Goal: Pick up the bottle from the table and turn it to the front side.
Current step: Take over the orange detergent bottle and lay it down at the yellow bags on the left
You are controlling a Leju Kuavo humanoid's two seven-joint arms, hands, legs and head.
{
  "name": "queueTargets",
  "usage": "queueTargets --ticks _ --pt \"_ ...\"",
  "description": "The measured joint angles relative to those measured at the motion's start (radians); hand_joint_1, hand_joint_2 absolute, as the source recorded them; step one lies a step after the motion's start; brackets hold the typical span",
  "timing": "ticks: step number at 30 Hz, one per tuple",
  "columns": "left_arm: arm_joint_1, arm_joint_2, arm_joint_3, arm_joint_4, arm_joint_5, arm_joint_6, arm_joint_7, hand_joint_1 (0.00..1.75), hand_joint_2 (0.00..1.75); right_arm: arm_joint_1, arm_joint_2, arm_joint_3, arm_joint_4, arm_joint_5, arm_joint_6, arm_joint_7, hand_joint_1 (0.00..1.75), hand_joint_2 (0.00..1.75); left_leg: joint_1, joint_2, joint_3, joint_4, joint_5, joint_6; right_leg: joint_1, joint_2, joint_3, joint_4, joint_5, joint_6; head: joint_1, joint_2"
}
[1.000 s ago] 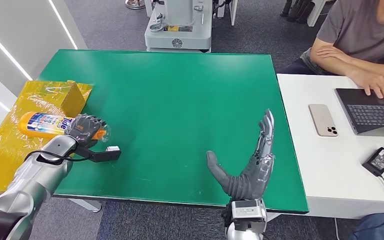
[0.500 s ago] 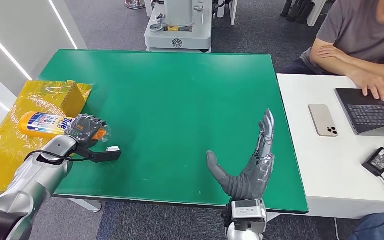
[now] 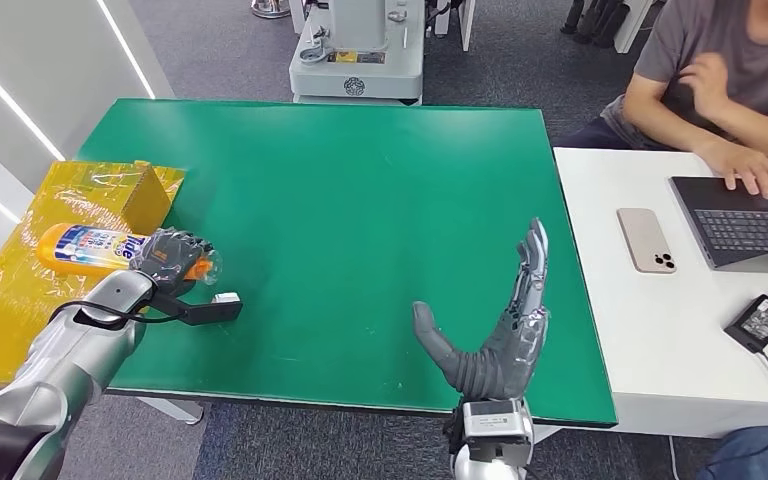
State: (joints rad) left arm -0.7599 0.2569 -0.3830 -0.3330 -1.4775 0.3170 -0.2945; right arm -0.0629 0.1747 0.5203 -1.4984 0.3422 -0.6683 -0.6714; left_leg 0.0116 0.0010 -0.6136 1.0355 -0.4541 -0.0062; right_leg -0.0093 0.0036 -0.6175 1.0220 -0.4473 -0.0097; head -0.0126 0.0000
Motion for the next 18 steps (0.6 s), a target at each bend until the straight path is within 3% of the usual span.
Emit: queueTargets --ticks 18 --pt "0.0 0.0 0.0 0.0 0.0 0.0 0.0 1.75 1.75 0.0 0.0 0.0 0.0 0.0 0.0 0.0 0.0 1.75 0.0 0.0 0.0 0.0 0.0 0.0 0.0 0.0 0.0 0.0 0.0 0.0 0.0 0.0"
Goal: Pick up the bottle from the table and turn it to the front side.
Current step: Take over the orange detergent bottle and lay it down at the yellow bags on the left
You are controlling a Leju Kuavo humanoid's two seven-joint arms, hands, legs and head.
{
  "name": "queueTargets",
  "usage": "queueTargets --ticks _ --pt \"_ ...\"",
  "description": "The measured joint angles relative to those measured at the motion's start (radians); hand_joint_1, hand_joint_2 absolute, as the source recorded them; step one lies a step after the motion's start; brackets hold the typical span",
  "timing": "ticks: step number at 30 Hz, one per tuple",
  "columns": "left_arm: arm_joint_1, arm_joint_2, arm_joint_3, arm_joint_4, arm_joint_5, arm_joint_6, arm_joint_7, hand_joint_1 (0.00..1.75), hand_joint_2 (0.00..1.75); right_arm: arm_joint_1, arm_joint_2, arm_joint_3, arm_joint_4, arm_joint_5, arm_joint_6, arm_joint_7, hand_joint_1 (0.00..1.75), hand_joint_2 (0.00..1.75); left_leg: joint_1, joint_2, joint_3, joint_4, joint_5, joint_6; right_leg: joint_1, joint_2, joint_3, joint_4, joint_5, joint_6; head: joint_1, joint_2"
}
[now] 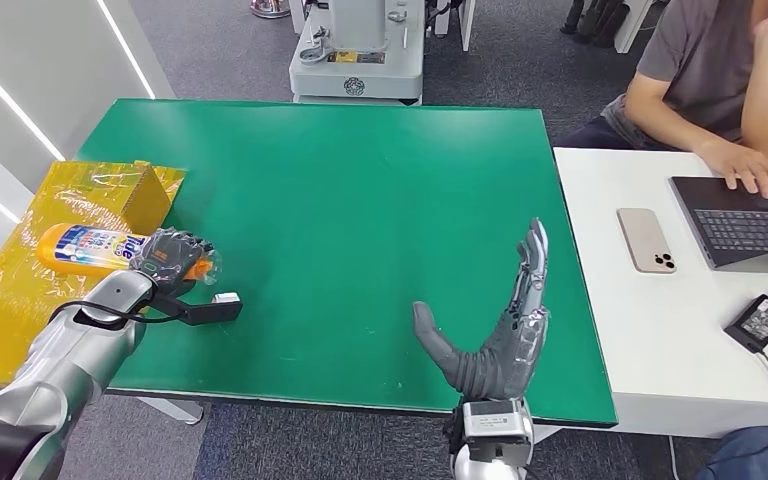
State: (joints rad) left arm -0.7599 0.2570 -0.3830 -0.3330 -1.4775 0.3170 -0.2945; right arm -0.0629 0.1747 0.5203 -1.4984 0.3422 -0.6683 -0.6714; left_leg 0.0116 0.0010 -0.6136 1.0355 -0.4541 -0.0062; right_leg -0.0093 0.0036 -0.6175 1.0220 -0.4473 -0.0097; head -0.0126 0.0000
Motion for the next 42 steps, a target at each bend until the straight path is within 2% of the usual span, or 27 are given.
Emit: queueTargets --ticks 42 --pt "-0.003 0.0 -0.001 0.007 0.0 0.0 0.0 1.75 1.75 -0.001 0.0 0.0 0.0 0.0 0.0 0.0 0.0 1.75 0.0 0.0 0.0 0.0 0.0 0.0 0.0 0.0 0.0 0.0 0.0 0.0 0.0 0.0"
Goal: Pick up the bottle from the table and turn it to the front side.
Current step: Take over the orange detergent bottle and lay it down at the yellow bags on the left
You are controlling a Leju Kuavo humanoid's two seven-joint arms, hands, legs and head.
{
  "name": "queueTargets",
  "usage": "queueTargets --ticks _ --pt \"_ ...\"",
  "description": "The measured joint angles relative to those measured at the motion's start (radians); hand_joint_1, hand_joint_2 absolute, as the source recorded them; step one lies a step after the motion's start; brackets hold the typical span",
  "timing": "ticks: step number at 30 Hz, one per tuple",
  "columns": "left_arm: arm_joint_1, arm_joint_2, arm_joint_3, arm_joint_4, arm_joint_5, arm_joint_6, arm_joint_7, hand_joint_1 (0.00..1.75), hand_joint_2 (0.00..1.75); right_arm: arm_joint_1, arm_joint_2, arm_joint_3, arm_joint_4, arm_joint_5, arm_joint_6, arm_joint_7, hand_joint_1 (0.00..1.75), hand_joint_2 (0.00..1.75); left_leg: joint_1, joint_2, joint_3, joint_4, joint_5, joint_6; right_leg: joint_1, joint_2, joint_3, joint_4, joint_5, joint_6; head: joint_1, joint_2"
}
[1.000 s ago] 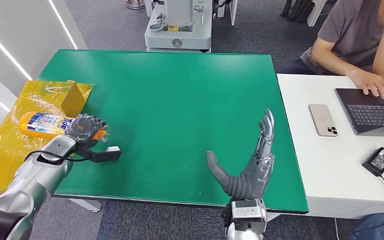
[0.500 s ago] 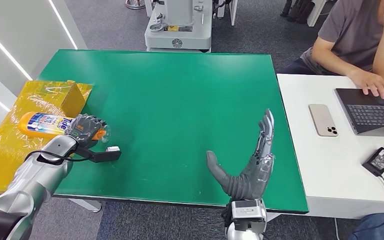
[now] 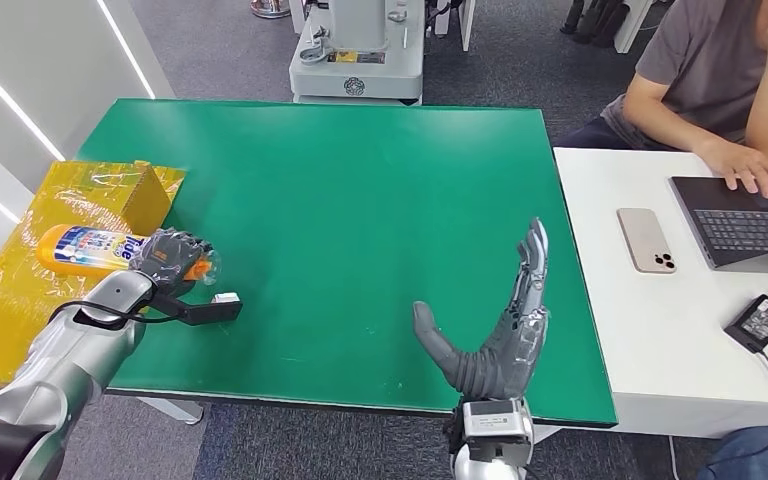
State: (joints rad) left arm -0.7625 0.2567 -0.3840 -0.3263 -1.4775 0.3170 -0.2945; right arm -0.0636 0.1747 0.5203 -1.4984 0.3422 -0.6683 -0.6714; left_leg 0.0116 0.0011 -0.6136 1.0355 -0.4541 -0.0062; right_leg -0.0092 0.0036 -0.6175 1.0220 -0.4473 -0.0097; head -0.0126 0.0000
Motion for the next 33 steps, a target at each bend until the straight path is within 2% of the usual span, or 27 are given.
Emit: queueTargets --ticks 33 --pt "0.0 0.0 0.0 0.0 0.0 0.0 0.0 1.75 1.75 0.0 0.0 0.0 0.0 0.0 0.0 0.0 0.0 1.75 0.0 0.0 0.0 0.0 0.0 0.0 0.0 0.0 0.0 0.0 0.0 0.0 0.0 0.0"
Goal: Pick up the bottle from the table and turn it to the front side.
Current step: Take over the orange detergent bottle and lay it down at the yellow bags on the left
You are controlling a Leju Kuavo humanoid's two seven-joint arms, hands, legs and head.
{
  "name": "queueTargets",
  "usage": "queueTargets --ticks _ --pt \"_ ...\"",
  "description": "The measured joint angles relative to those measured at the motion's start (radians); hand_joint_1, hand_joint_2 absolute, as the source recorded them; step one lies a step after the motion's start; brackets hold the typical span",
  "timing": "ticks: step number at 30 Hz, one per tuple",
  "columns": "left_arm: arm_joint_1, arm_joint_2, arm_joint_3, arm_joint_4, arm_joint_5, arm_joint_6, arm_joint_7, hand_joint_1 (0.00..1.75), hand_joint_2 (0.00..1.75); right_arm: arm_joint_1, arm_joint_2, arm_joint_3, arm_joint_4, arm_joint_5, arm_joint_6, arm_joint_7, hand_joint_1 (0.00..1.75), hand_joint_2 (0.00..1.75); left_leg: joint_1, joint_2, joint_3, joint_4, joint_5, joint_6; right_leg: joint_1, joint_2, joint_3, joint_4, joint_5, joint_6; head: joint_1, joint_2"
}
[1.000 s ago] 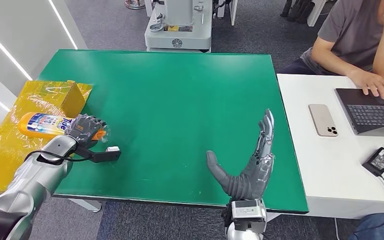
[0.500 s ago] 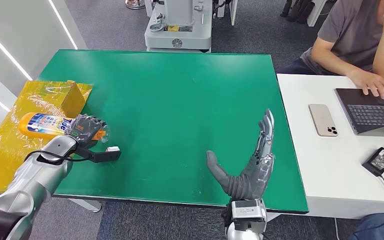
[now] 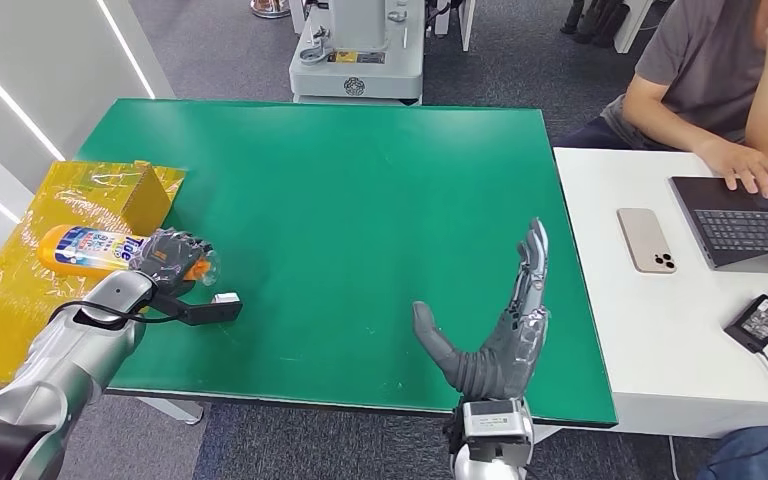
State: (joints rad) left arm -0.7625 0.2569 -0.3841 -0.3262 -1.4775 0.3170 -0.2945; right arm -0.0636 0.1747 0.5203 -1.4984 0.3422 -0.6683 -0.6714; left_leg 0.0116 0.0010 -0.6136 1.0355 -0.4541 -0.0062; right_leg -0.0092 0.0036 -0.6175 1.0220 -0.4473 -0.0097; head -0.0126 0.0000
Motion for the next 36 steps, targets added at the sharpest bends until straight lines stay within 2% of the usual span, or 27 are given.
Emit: queueTargets --ticks 36 --pt "0.0 0.0 0.0 0.0 0.0 0.0 0.0 1.75 1.75 0.0 0.0 0.0 0.0 0.0 0.0 0.0 0.0 1.75 0.0 0.0 0.0 0.0 0.0 0.0 0.0 0.0 0.0 0.0 0.0 0.0 0.0 0.0"
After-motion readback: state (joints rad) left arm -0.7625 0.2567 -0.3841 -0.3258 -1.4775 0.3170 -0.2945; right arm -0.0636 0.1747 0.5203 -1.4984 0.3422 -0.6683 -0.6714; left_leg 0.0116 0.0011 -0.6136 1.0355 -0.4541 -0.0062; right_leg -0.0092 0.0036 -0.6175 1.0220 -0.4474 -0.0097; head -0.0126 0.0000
